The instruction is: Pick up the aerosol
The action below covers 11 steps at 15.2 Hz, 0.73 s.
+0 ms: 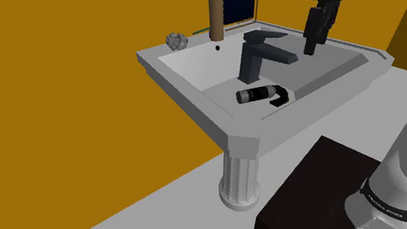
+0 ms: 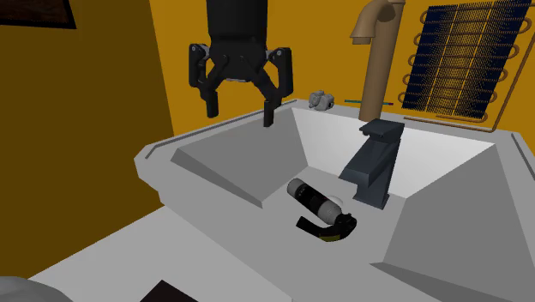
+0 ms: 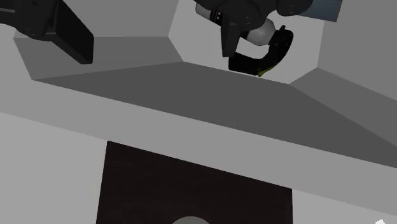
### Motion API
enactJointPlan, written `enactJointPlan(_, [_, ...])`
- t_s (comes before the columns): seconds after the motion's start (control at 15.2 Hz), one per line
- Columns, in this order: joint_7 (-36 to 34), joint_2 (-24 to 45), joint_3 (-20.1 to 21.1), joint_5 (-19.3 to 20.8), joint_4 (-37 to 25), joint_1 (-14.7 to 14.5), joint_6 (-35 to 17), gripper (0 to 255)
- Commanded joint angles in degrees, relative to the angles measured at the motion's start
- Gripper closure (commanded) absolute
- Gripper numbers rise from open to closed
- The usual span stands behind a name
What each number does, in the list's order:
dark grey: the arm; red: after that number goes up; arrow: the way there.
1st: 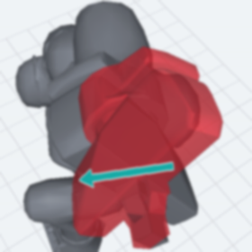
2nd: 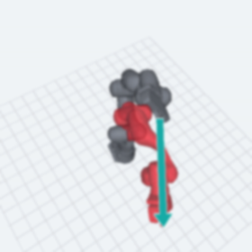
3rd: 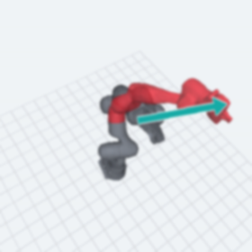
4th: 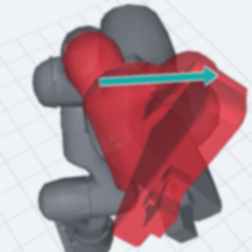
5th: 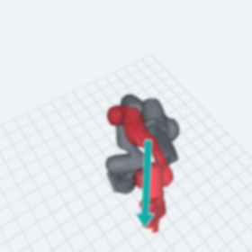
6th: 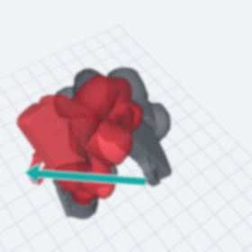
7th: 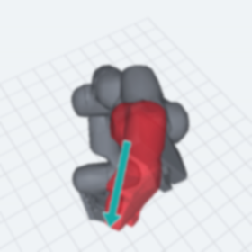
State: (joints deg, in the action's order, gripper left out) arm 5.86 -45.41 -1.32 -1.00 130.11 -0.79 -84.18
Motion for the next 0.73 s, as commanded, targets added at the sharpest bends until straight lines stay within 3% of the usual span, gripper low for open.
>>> enactJointPlan(0.0, [0.00, 0.00, 0.00, 0.00, 0.00, 0.00, 0.00, 0])
enactJointPlan(0.66, [18.56, 3.98, -5.27, 10.21, 14.41, -3.01, -25.16, 0])
